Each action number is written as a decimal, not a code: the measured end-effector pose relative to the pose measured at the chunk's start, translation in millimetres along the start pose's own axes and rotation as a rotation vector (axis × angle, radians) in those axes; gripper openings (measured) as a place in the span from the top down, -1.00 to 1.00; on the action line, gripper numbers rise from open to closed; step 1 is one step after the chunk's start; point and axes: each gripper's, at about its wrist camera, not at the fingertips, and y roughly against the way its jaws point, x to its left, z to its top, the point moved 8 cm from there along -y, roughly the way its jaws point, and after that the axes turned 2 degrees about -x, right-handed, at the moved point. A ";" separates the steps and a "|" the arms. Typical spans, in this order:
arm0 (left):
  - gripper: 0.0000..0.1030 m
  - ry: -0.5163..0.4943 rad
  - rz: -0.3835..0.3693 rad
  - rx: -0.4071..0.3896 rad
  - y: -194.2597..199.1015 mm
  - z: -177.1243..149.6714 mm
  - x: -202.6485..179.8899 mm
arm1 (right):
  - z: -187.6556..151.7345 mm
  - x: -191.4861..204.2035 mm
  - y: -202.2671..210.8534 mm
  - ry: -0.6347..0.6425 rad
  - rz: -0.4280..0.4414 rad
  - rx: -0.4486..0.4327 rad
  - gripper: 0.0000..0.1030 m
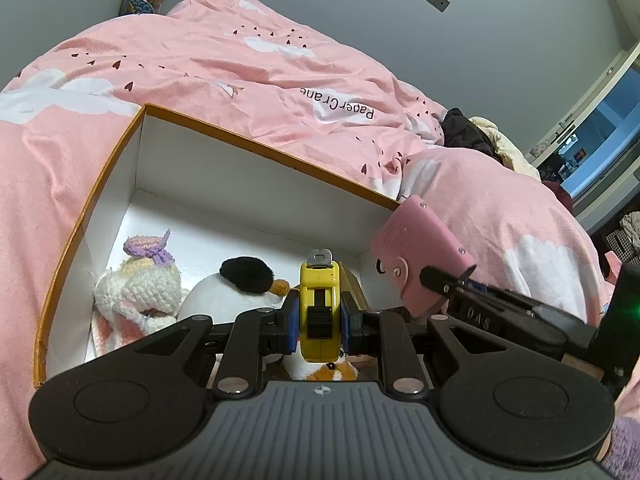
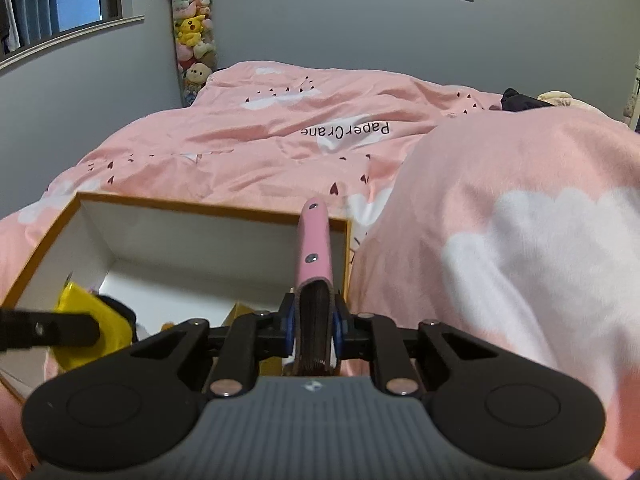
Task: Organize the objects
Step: 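Lower the tape measure and pink case into the box, then lower the tape measure with the left tool while the right tool lowers the pink case into the box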
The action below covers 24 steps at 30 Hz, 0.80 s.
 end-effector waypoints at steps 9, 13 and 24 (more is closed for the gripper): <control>0.57 0.007 0.007 0.001 -0.8 1.2 3.7 | -3.8 -1.0 1.6 -0.075 0.047 0.068 0.64; 0.57 0.002 0.002 0.005 -3.2 0.8 1.5 | -7.5 1.1 2.5 -0.072 0.047 0.061 0.64; 0.57 -0.049 -0.005 -0.009 -12.2 17.8 -10.8 | 19.7 -10.4 -25.8 -0.111 0.000 0.023 0.64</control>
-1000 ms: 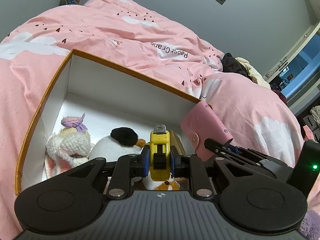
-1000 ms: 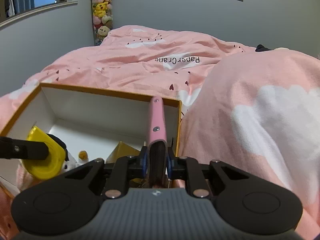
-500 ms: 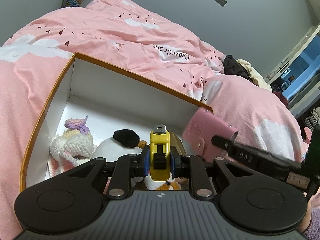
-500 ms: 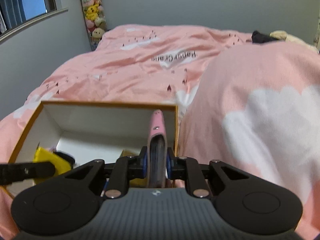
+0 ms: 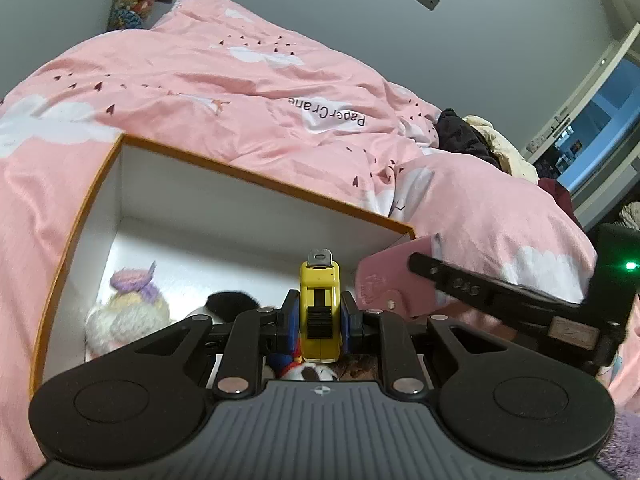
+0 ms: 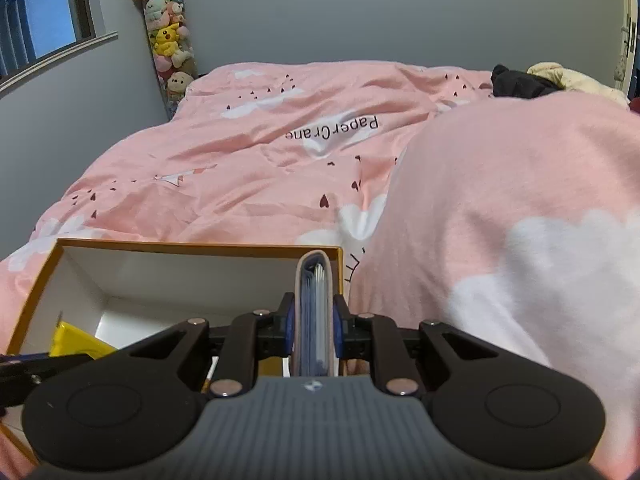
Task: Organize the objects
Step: 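Lower the tape measure with the left tool while the right tool lowers the pink case into the box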
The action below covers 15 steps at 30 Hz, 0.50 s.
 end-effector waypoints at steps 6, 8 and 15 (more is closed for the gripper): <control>0.57 -0.028 -0.015 0.009 -16.4 12.7 -8.5 | 0.8 1.0 -1.1 0.041 0.002 -0.046 0.59; 0.57 -0.042 -0.019 0.017 -23.8 16.4 -12.9 | 0.8 -1.4 1.6 0.027 0.010 -0.053 0.59; 0.57 -0.150 0.022 0.020 -57.7 28.9 -23.6 | -0.3 -17.2 21.3 -0.060 0.021 -0.124 0.51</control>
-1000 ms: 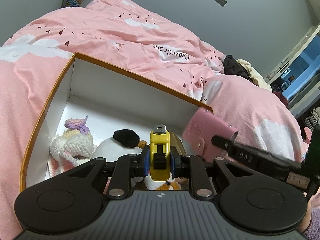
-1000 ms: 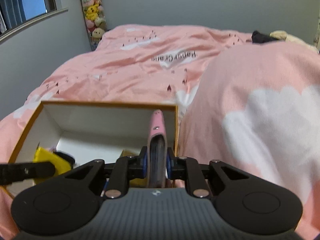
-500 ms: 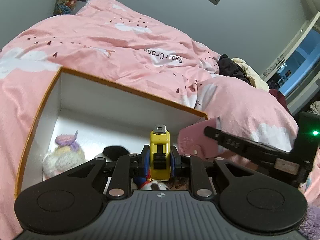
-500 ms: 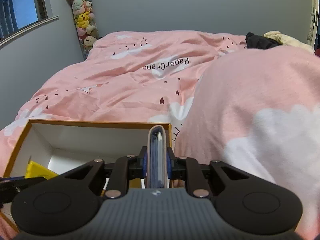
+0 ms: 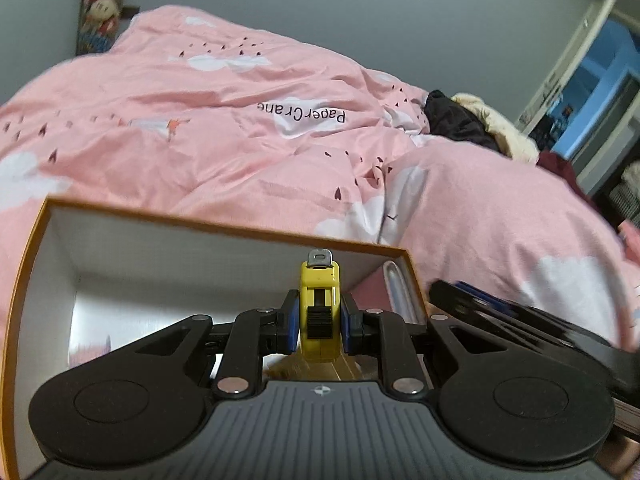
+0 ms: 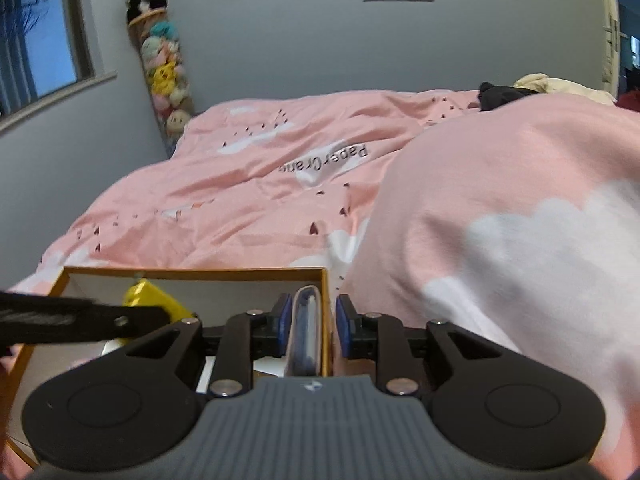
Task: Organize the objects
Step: 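Lower the tape measure with the left tool while the right tool lowers the pink case into the box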
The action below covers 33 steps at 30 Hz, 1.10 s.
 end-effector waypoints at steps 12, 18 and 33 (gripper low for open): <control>0.57 -0.111 0.042 0.077 -65.0 -5.1 -17.1 | -7.3 -14.4 7.1 -0.053 0.009 -0.068 0.51; 0.57 -0.086 0.070 0.145 -90.1 -15.3 -18.1 | -10.5 -16.9 2.8 -0.065 0.014 -0.070 0.51; 0.26 0.061 -0.027 0.186 -75.0 -14.5 -13.1 | -15.9 -20.3 4.3 -0.106 0.046 -0.074 0.49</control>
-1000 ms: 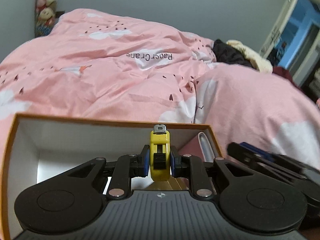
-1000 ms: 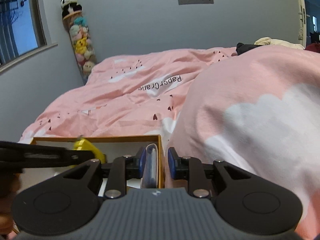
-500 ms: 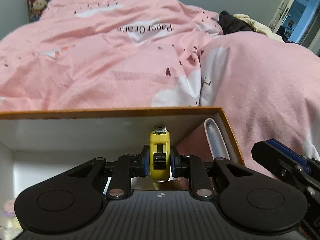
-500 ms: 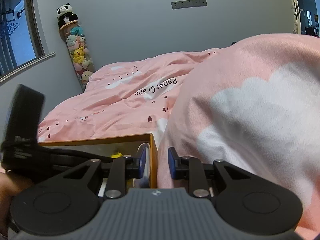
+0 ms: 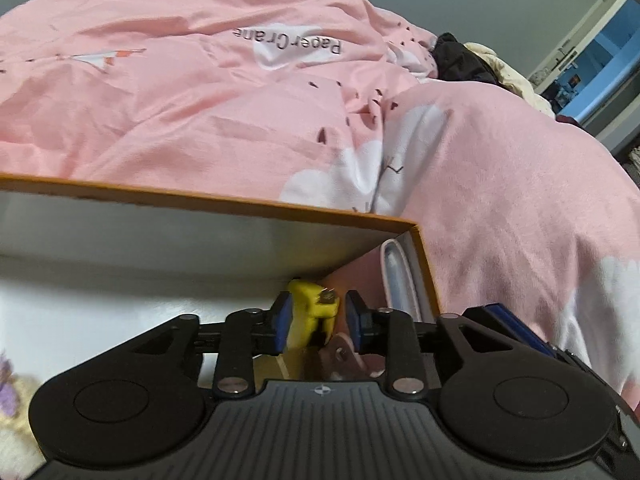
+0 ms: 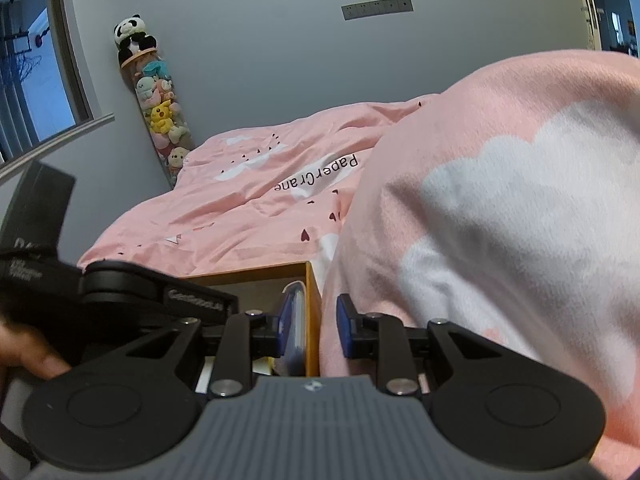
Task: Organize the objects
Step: 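Lower the tape measure with the left tool while the right tool lowers the pink case into the box, then open both tools to release the items and withdraw from the box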
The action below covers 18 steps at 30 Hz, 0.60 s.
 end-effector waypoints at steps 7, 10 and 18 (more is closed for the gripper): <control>-0.04 0.013 0.036 0.015 15.6 -20.2 6.7 | -6.3 4.2 15.2 -0.021 0.031 0.050 0.29; -0.06 0.029 0.028 0.025 22.2 -31.0 7.4 | -18.3 10.1 26.9 0.005 0.038 0.098 0.26; 0.15 0.032 0.022 0.055 21.6 -48.1 15.2 | -51.7 19.2 34.8 0.109 -0.030 0.223 0.00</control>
